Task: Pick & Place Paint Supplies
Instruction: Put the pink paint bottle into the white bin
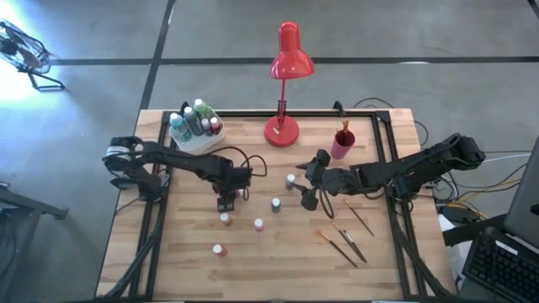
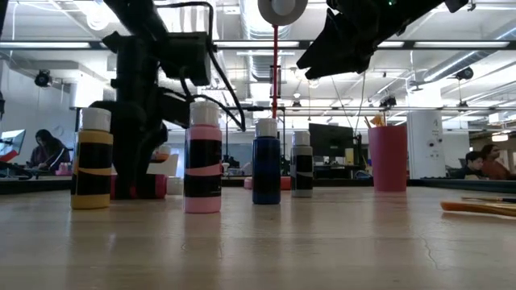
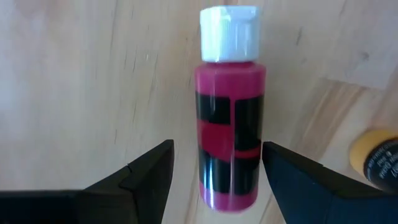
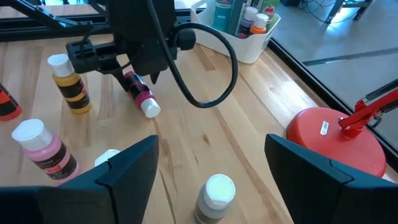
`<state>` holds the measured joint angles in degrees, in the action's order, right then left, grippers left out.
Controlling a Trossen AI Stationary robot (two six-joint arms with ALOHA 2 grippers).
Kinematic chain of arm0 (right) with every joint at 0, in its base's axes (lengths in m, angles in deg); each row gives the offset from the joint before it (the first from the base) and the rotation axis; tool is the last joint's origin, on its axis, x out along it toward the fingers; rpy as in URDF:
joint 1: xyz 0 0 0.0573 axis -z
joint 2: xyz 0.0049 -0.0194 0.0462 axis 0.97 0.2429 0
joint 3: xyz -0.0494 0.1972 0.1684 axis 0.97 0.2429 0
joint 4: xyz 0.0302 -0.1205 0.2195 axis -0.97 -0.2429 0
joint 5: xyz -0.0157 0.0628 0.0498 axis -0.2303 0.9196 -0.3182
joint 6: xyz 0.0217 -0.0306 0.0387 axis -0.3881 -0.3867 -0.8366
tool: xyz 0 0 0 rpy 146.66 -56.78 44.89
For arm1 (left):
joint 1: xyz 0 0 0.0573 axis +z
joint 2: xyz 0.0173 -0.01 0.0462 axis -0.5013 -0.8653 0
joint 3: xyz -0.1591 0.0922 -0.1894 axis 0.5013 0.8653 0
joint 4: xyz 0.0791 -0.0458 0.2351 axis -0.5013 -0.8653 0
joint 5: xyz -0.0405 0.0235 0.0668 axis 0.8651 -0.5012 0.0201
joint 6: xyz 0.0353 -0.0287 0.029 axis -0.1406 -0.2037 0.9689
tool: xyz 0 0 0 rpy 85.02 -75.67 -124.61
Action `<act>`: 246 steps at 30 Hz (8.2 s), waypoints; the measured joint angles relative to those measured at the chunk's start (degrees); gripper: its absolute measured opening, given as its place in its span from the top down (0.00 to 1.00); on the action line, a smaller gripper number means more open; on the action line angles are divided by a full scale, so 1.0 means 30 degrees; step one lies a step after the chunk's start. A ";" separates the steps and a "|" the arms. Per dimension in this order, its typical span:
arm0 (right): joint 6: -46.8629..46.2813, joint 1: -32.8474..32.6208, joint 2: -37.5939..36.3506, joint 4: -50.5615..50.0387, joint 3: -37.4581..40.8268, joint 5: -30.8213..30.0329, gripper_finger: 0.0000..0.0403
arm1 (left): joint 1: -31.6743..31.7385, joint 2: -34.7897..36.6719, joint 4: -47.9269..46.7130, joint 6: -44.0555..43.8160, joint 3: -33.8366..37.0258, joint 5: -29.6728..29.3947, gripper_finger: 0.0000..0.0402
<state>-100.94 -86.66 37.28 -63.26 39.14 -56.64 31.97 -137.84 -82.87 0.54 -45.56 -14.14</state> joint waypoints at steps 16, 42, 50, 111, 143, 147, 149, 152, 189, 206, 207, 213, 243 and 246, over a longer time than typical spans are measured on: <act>0.0087 0.0000 0.0000 0.0121 0.0000 0.0000 0.40 | 0.0090 0.0088 0.2573 -0.0457 0.2210 -0.0217 0.43; 0.1152 -0.0126 0.0016 0.3318 -0.0073 -0.0015 0.27 | 0.0047 0.9395 0.8048 -0.1699 0.1911 -0.5137 0.72; 0.4257 -0.0258 0.0720 1.1253 0.0192 0.1072 0.30 | -0.0191 1.1890 2.3833 0.0017 0.6199 -0.2251 0.72; 0.6843 -0.0211 0.4779 1.1755 -0.5136 0.2294 0.73 | -0.0406 0.7243 2.5545 0.2289 0.3594 0.3921 0.65; 0.4715 -0.0852 0.2883 0.4597 -0.4969 0.1623 0.76 | -0.0518 0.7300 1.4708 0.4443 -0.2073 0.1807 0.35; 0.4488 -0.0852 0.2834 0.4405 -0.4969 0.1603 0.76 | -0.0551 0.6574 1.2205 0.4996 -0.3967 0.1814 0.35; 0.4474 -0.0852 0.2827 0.4326 -0.4958 0.1574 0.76 | -0.0544 0.6241 1.1092 0.5053 -0.4811 0.1836 0.35; 0.4473 -0.0852 0.2812 0.4177 -0.4960 0.1621 0.76 | -0.0665 0.5840 0.9904 0.5447 -0.5859 0.1974 0.35; 0.4284 -0.0831 0.2920 0.3655 -0.4925 0.1683 0.76 | -0.1039 0.3742 0.7595 0.5969 -0.8303 0.2335 0.35; 0.4284 -0.0831 0.2914 0.3569 -0.4925 0.1677 0.76 | -0.1039 0.3963 0.7891 0.6006 -0.8303 0.2425 0.60; 0.4284 -0.0831 0.2914 0.3563 -0.4925 0.1670 0.76 | -0.1039 0.3963 0.7886 0.6006 -0.8303 0.2454 0.63; 0.4233 -0.0816 0.2900 0.3559 -0.4925 0.1674 0.76 | -0.1039 0.3963 0.7884 0.6173 -0.8303 0.2419 0.70; -0.0294 -0.0852 -0.0026 -0.5677 -0.4551 -0.1841 0.27 | 0.0147 0.8796 0.0857 0.3908 -0.6322 -0.7689 0.70; -0.0820 -0.0838 -0.0706 -0.5818 -0.3723 -0.2200 0.31 | 0.0815 1.0252 0.1490 0.3194 -0.4283 -0.8825 0.70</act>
<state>-103.40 -89.17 35.16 -80.71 27.98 -63.24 34.41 -107.09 -78.40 10.12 -58.40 -40.62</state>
